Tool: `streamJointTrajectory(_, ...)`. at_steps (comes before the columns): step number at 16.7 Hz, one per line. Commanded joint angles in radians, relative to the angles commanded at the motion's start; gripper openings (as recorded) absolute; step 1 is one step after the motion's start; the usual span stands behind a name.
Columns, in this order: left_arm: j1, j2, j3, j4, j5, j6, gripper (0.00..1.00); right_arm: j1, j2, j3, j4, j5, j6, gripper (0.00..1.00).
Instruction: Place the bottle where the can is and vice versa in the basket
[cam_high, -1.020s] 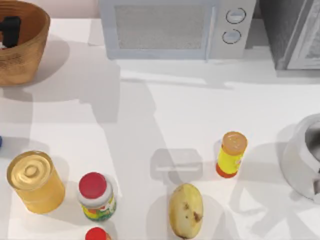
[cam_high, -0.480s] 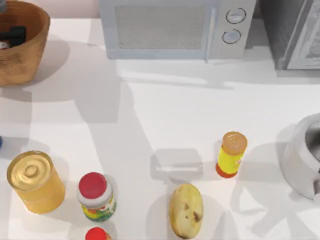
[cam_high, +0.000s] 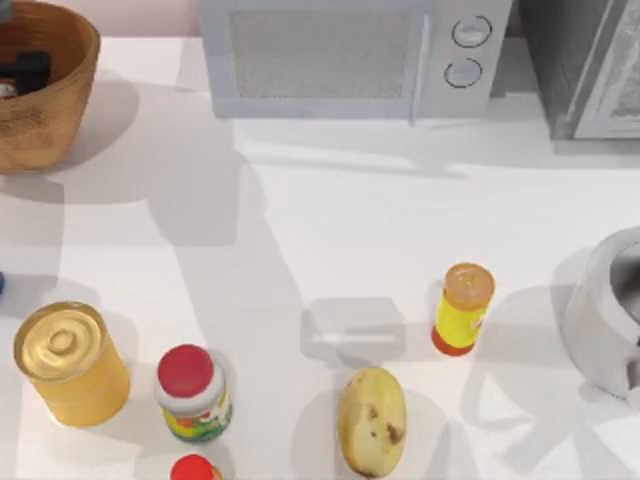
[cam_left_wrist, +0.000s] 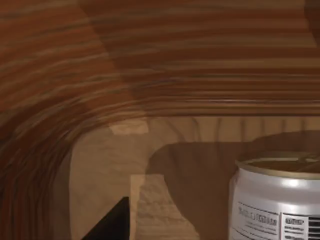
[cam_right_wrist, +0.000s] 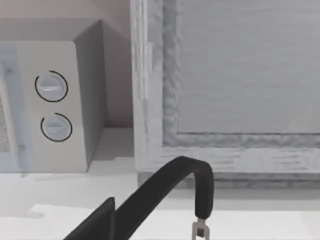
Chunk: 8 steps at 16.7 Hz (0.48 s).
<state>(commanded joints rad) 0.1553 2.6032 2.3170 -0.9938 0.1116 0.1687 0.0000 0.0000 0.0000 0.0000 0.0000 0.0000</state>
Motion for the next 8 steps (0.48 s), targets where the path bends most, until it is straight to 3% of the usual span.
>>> streamJointTrajectory(8, 0.000, 0.000, 0.000, 0.000, 0.000, 0.000, 0.17, 0.000, 0.000, 0.000, 0.000, 0.000, 0.000, 1.00)
